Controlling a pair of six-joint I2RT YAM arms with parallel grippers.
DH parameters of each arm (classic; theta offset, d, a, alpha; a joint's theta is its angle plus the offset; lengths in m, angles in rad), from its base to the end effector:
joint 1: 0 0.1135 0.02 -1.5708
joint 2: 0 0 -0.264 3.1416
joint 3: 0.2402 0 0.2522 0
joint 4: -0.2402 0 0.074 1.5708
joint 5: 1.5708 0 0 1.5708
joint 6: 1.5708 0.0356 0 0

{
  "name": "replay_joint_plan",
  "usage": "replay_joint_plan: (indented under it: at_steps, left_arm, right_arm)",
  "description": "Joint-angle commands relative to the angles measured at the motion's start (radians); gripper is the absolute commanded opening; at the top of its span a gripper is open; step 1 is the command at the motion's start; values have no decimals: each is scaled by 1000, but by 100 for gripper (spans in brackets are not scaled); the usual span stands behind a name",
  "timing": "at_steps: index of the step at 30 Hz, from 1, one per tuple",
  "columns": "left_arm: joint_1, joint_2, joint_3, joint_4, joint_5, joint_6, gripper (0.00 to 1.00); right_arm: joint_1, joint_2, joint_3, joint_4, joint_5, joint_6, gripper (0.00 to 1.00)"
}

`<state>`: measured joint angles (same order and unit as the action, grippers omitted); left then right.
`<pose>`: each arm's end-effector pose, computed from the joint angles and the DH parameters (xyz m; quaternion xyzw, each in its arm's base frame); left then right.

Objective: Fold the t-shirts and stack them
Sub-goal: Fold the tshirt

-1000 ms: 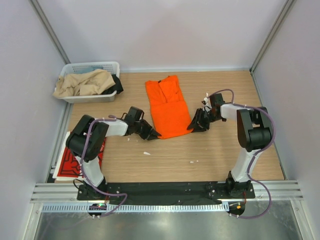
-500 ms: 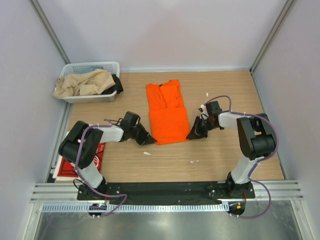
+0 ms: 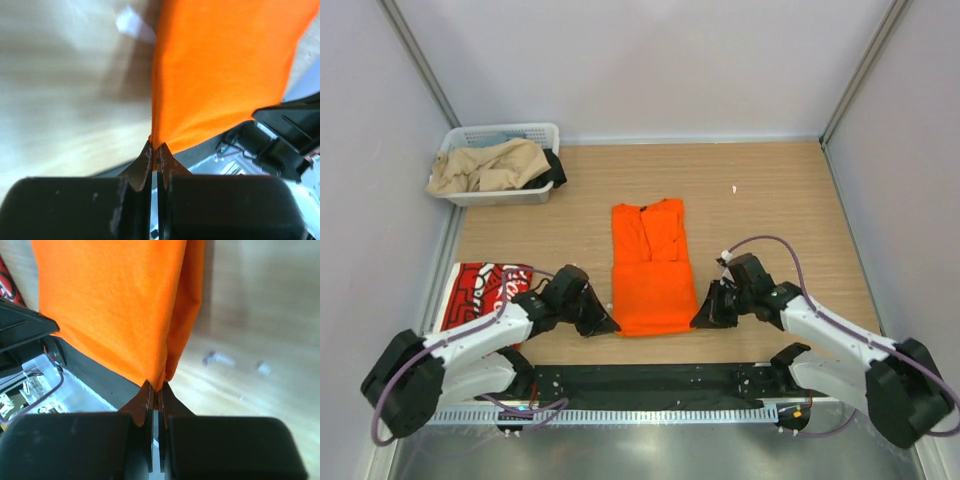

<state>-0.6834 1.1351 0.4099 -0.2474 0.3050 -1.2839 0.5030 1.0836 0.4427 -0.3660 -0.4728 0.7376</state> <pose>0.1425 -0.1298 0.1460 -0.2366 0.9155 -0.3229 0.0405 0.1544 0.1034 0.1591 0.0446 0.9350 0.3403 0.0893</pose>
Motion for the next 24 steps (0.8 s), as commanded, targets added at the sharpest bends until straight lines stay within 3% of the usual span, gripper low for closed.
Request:
replay_joint_plan:
  at_steps: [1,9,13,16,19,24]
  left_arm:
    - [-74,-165,-32,-173,-112,-70,0]
    - [-238,-472,-43,-366,-207,-227,0]
    - [-268,-534,48,-447,-266,-244,0]
    - [-266,-488,180,-516,-335,-210,0]
    - [-234,-384,286,-529,-327,-157,0]
    - [32,-215,388,-491,-138,0,0]
  right_arm:
    - [86,-160,-64,-66,100,160,1]
    - [265,-431,-59,-208,206,353,1]
    - [313,-433,40,-266,243,367,1]
    - [312,-387,150,-278,264,359,1]
    - [307,-309,276,-312,284,307,1]
    - [208,-94,433,-353,229,180,1]
